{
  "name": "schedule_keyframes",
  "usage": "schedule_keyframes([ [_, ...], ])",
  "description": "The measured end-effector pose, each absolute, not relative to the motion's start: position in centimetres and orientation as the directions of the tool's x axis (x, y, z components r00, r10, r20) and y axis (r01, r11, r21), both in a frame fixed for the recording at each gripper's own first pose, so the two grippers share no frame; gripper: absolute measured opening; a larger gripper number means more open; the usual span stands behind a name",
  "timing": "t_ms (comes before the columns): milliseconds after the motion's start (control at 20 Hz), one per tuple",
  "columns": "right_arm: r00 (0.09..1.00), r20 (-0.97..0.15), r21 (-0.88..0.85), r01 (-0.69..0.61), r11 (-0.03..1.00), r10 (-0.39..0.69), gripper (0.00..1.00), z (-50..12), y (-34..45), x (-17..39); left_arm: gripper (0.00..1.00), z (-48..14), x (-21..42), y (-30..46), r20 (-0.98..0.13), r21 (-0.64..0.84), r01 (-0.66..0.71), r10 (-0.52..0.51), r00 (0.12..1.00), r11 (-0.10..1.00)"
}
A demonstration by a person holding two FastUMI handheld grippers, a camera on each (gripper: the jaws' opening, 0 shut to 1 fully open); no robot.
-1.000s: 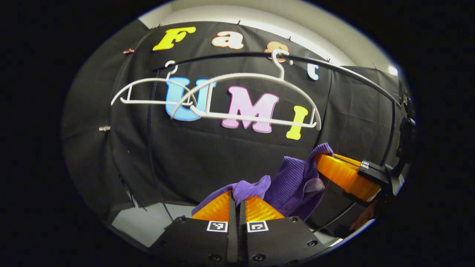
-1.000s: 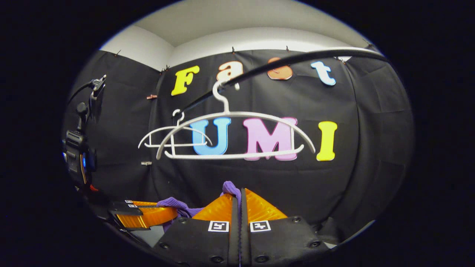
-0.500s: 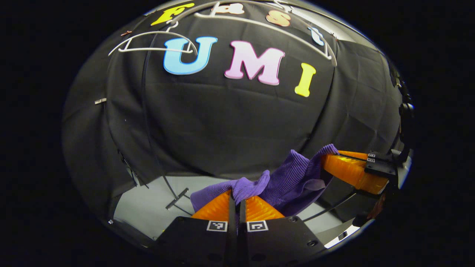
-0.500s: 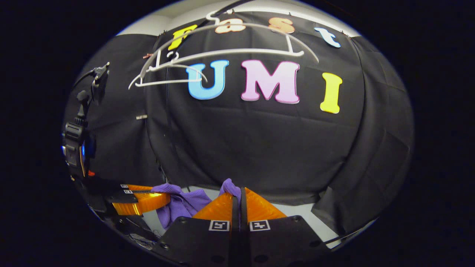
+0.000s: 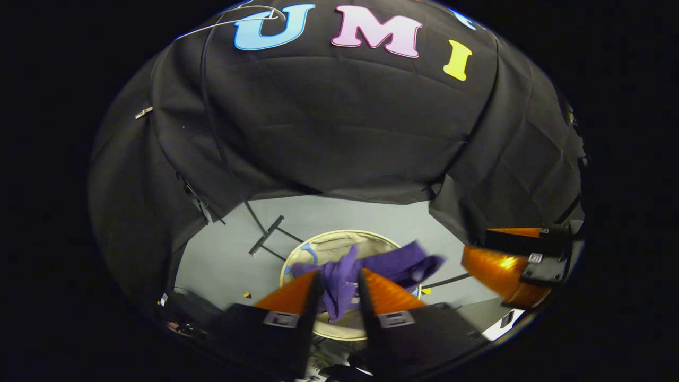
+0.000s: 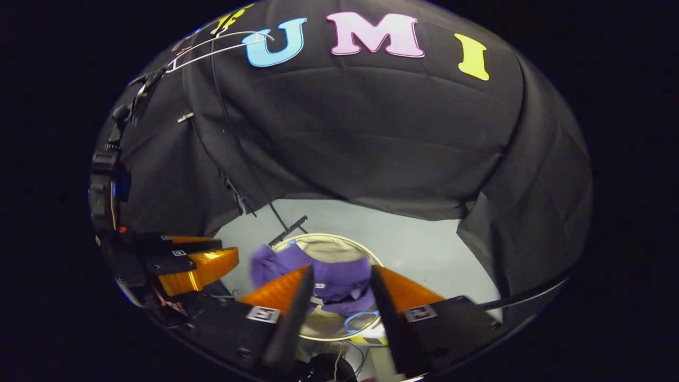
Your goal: Grasp the clothes on the hanger with both hands and then place them into the laundry hamper below.
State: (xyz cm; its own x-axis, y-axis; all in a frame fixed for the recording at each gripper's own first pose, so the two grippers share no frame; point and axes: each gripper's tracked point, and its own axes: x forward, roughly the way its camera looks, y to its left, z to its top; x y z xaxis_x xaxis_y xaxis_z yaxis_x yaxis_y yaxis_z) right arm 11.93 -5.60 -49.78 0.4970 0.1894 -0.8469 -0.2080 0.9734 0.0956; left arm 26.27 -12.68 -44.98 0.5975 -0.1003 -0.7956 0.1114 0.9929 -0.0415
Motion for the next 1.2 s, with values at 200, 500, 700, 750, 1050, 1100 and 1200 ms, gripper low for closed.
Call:
schedule_keyframes([
  [200,0.452,-0.879,0.058,-0.212,0.976,0.151,1.00,-50.3,-6.6,10.6,0.95,-44.6,26.2,-12.4,-0.786,-0.017,0.135,-0.096,0.610,0.991],
  [500,0.510,-0.853,0.039,-0.155,0.987,0.114,1.00,-47.5,-7.2,10.5,0.96,-43.0,24.2,-12.0,-0.782,-0.004,0.143,-0.092,0.616,0.990],
  [700,0.596,-0.798,0.021,-0.113,0.993,0.085,1.00,-43.0,-6.8,11.5,0.96,-39.5,23.7,-11.8,-0.734,-0.002,0.167,-0.115,0.670,0.986],
  [750,0.619,-0.782,0.015,-0.101,0.995,0.074,1.00,-41.7,-6.7,11.9,0.96,-38.5,23.5,-11.8,-0.722,-0.005,0.170,-0.121,0.681,0.985],
  [1050,0.738,-0.675,-0.030,-0.045,0.999,0.013,1.00,-33.7,-6.1,13.5,0.96,-30.8,22.8,-10.2,-0.611,0.002,0.174,-0.137,0.780,0.985],
  [1100,0.761,-0.649,-0.038,-0.034,0.999,0.001,1.00,-32.2,-6.1,13.6,0.96,-29.3,22.8,-9.8,-0.585,0.004,0.174,-0.138,0.799,0.985],
  [1200,0.804,-0.594,-0.043,-0.011,0.999,-0.017,0.99,-29.0,-6.0,14.2,0.96,-25.9,22.5,-8.9,-0.526,0.002,0.164,-0.139,0.839,0.986],
])
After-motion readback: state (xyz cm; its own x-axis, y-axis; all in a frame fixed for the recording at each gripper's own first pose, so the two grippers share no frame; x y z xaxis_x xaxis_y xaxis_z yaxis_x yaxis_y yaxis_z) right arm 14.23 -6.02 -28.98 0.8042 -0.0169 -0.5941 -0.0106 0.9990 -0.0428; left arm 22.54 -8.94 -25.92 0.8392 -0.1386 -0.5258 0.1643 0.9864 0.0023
